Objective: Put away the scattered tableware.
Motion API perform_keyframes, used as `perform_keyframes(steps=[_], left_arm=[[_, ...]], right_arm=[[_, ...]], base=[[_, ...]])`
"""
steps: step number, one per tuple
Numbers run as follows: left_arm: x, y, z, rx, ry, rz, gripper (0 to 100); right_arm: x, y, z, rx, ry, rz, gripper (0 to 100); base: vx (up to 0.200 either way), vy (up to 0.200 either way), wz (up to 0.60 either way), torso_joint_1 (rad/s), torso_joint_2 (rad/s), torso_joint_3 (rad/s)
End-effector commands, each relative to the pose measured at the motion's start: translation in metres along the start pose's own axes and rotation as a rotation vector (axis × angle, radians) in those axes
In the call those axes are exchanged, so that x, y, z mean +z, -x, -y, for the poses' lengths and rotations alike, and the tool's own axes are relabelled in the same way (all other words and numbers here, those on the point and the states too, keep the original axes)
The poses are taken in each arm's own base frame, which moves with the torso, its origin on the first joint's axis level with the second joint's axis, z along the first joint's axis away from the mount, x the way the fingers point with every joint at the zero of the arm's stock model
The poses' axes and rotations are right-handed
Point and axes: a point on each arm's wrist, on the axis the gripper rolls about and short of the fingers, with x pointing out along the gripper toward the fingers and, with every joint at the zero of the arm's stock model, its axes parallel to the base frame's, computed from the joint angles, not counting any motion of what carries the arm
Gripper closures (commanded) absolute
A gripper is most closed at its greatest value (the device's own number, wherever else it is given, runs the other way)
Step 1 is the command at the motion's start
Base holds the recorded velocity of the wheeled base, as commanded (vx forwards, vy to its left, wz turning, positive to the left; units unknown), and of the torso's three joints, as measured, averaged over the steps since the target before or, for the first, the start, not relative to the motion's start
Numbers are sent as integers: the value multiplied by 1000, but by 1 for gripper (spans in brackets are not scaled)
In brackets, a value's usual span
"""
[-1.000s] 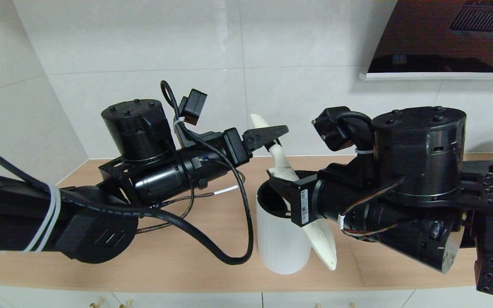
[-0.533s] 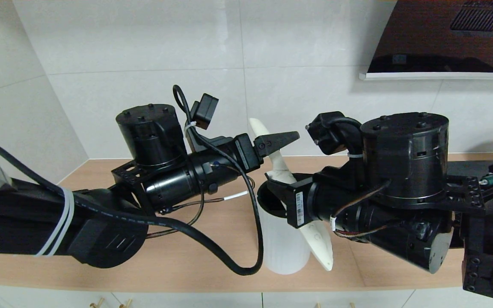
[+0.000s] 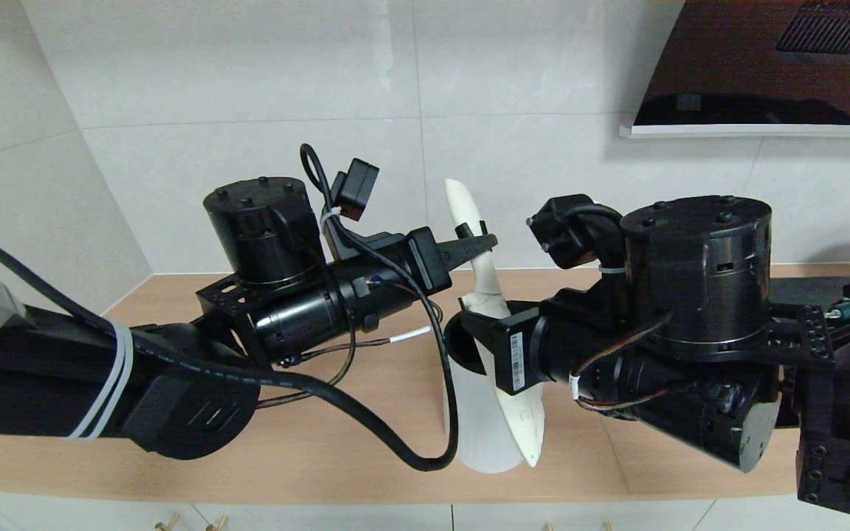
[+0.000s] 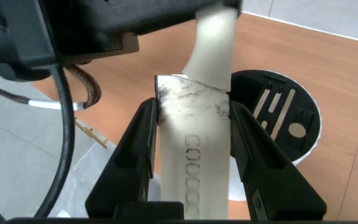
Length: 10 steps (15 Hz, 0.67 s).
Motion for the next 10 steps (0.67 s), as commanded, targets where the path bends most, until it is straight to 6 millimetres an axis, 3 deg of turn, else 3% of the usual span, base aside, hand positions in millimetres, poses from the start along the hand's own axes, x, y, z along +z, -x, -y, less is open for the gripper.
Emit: perform_keyframes(steps=[1, 9, 10], left_arm=[[1, 1, 0, -1, 0, 1, 100], [9, 7, 10, -13, -10, 35, 100], [12, 8, 13, -15, -14, 44, 100]], right_arm=[[2, 2, 0, 2, -2, 8, 100], [3, 1, 0, -23, -5, 16, 100], [3, 1, 0, -23, -5, 16, 0]], base=[[0, 0, 0, 0, 0, 0], [0, 0, 0, 0, 0, 0], [0, 0, 0, 0, 0, 0]])
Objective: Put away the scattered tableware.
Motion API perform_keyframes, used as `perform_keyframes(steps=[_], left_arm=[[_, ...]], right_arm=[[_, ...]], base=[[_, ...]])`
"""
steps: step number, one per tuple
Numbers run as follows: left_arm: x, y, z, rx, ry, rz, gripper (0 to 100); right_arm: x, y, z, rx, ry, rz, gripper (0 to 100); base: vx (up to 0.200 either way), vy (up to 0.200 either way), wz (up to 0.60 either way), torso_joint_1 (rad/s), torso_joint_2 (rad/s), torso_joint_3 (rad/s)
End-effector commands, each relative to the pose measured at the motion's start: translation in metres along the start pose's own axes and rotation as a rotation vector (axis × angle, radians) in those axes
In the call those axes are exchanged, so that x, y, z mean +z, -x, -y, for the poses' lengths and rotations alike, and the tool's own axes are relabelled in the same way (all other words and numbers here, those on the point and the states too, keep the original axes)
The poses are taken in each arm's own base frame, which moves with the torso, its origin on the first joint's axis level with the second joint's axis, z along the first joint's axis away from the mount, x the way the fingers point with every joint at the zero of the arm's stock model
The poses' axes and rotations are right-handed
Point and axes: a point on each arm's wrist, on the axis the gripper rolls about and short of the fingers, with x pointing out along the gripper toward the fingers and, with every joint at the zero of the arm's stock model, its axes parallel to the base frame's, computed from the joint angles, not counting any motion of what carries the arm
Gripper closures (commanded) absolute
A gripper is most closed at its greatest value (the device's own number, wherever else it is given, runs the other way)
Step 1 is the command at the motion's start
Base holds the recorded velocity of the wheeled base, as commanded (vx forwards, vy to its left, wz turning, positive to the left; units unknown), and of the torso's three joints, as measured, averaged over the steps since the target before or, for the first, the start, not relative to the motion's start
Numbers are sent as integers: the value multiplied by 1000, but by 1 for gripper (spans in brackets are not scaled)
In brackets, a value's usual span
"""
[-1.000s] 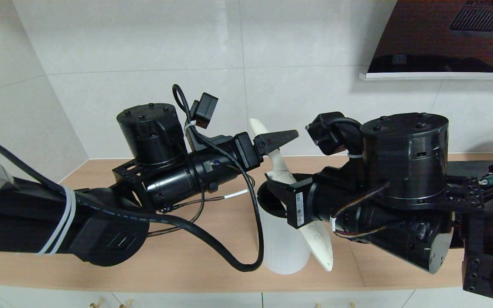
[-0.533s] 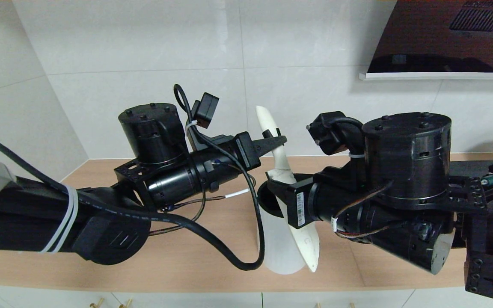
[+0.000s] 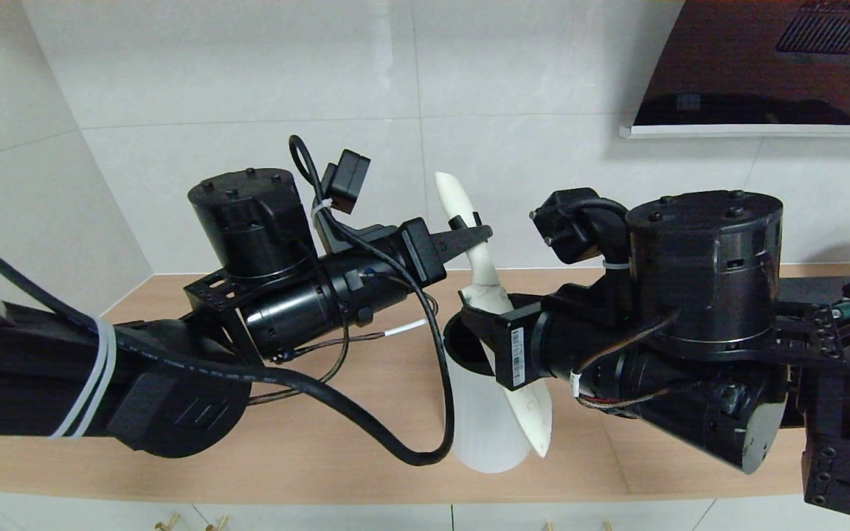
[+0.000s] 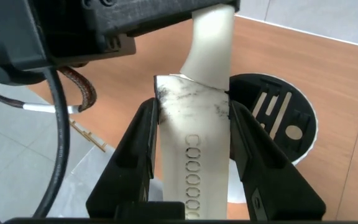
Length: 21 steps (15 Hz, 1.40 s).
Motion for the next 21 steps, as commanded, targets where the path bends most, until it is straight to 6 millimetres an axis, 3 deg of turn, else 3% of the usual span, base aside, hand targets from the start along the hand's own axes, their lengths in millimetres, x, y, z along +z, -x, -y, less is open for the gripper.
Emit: perform_keyframes(steps=[1, 7, 9, 14, 18, 21], left_arm=[[6, 5, 8, -17, -10, 19, 100], [8, 7, 11, -22, -13, 25, 100], [14, 11, 11, -17, -22, 43, 100], [47, 40, 25, -14, -167, 152, 100], [54, 40, 31, 17, -340, 167, 100], [46, 35, 31, 76, -435, 169, 100]], right_arm=[[0, 0, 0, 1, -3, 1, 0], [6, 3, 0, 7, -30, 53, 0], [18, 14, 6, -4, -40, 93, 0], [55, 63, 48, -104, -31, 185, 0], [57, 64, 57, -141, -18, 191, 0], [53, 59, 57, -146, -13, 172, 0]], base=[[0, 0, 0, 0, 0, 0], [0, 0, 0, 0, 0, 0], [0, 0, 0, 0, 0, 0], [0, 0, 0, 0, 0, 0], [0, 0, 0, 0, 0, 0], [0, 0, 0, 0, 0, 0]])
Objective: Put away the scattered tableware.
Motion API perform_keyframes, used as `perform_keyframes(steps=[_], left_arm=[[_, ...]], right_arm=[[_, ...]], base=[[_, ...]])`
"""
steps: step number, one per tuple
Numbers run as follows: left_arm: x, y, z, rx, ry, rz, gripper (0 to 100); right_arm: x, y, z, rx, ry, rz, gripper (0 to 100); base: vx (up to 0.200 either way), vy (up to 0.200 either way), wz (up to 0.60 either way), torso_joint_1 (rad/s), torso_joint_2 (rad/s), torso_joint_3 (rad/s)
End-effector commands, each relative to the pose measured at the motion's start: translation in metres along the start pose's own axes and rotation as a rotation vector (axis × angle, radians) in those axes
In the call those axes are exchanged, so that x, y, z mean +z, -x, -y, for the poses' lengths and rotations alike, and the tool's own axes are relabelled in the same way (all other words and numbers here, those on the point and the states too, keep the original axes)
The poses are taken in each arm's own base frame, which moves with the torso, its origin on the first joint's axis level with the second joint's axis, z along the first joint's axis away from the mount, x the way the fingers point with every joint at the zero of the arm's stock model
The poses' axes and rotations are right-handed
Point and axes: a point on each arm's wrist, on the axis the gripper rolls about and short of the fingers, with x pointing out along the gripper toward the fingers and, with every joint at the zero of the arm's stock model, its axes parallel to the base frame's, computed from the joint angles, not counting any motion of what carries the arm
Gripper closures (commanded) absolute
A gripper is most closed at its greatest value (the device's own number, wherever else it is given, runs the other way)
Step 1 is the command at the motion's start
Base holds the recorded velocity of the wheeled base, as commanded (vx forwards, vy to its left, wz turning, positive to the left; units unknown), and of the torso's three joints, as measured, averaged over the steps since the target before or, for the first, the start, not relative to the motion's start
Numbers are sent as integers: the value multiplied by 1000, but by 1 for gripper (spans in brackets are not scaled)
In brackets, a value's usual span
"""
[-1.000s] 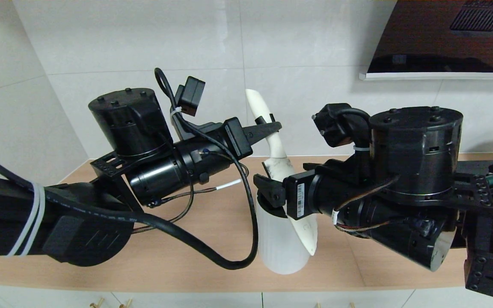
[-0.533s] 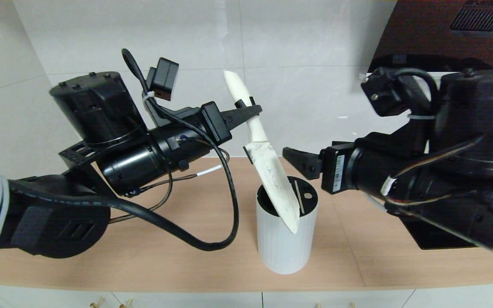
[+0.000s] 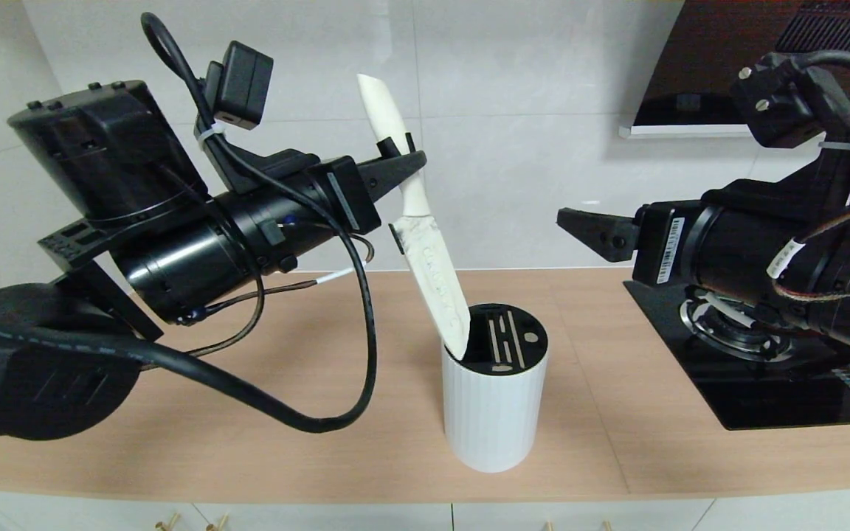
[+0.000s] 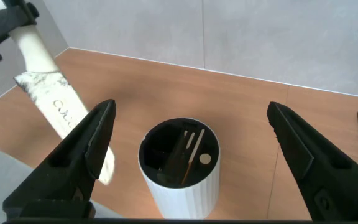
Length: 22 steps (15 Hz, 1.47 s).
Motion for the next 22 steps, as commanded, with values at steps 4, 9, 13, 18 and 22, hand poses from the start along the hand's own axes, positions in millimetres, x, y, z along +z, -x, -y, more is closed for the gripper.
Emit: perform_keyframes(steps=[4, 9, 13, 18, 22], left_arm=[[-12, -12, 6, -6, -10, 4, 100], [-36, -31, -7, -21, -194, 68, 100], [-49, -37, -13, -23, -223, 83, 100], [-56, -39, -11, -30, -218, 65, 100], [-69, -43, -16, -21, -211, 32, 100]], right_arm=[[-3, -3, 0, -6, 4, -12, 0], [-3, -3, 1, -7, 4, -11, 0], [-4, -3, 1, -6, 5, -13, 0], [-4, -4, 1, -8, 4, -13, 0], [-4, -4, 1, -8, 5, -16, 0]], base=[[0, 0, 0, 0, 0, 0], [0, 0, 0, 0, 0, 0], [0, 0, 0, 0, 0, 0], [0, 0, 0, 0, 0, 0], [0, 0, 0, 0, 0, 0]])
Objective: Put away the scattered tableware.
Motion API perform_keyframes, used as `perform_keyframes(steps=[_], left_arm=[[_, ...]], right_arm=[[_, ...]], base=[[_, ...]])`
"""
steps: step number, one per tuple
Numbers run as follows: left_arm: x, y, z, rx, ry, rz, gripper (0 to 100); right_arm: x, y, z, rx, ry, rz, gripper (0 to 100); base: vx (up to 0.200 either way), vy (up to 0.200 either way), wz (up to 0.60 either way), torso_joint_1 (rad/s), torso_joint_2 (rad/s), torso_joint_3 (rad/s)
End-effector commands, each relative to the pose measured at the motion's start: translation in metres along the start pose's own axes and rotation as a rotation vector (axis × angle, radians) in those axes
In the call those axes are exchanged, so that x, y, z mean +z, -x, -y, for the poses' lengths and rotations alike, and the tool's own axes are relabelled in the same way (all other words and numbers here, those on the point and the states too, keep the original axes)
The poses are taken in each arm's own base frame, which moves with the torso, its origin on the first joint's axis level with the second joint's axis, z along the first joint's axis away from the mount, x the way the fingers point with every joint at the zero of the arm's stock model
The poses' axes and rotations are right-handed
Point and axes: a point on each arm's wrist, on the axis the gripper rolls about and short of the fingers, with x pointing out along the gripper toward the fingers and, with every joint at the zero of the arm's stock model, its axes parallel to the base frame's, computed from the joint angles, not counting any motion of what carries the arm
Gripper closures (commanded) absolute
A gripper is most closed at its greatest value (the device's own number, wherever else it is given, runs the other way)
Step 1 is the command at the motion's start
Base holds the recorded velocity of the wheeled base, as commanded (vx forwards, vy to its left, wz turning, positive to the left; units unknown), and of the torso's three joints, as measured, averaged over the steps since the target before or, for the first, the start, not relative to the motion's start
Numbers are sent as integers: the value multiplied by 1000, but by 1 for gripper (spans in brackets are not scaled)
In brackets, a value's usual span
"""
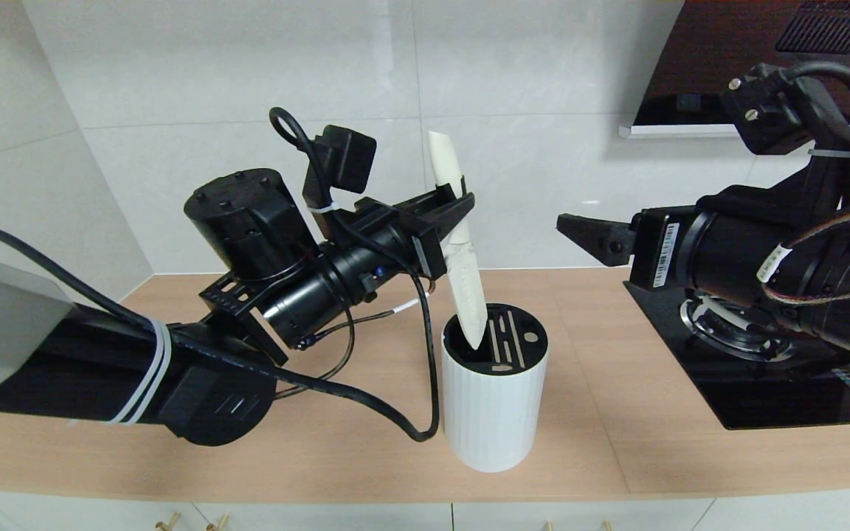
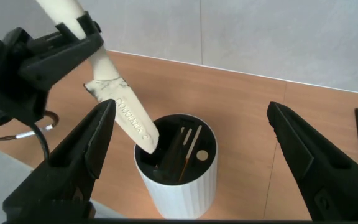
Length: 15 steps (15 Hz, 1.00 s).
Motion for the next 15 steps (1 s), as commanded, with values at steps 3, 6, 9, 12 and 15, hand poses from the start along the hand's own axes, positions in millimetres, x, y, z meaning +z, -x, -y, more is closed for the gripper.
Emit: perform_keyframes(steps=[3, 6, 9, 12, 15], left_arm=[[-19, -3, -3, 3, -1, -34, 100], [-32, -8, -2, -5, -25, -22, 100], [-37, -5, 2, -12, -21, -42, 100], [-54, -1, 18, -51, -46, -104, 100], [-73, -2, 18, -55, -57, -151, 100]], right_arm=[[-1, -1, 0, 0, 1, -3, 0], [-3, -1, 0, -1, 3, -9, 0], [-3, -1, 0, -1, 3, -9, 0], [-3, -1, 0, -1, 2, -10, 0], [-2, 0, 0, -1, 3, -8, 0]], base=[[0, 0, 0, 0, 0, 0], [0, 0, 0, 0, 0, 0], [0, 0, 0, 0, 0, 0], [0, 0, 0, 0, 0, 0], [0, 0, 0, 0, 0, 0]])
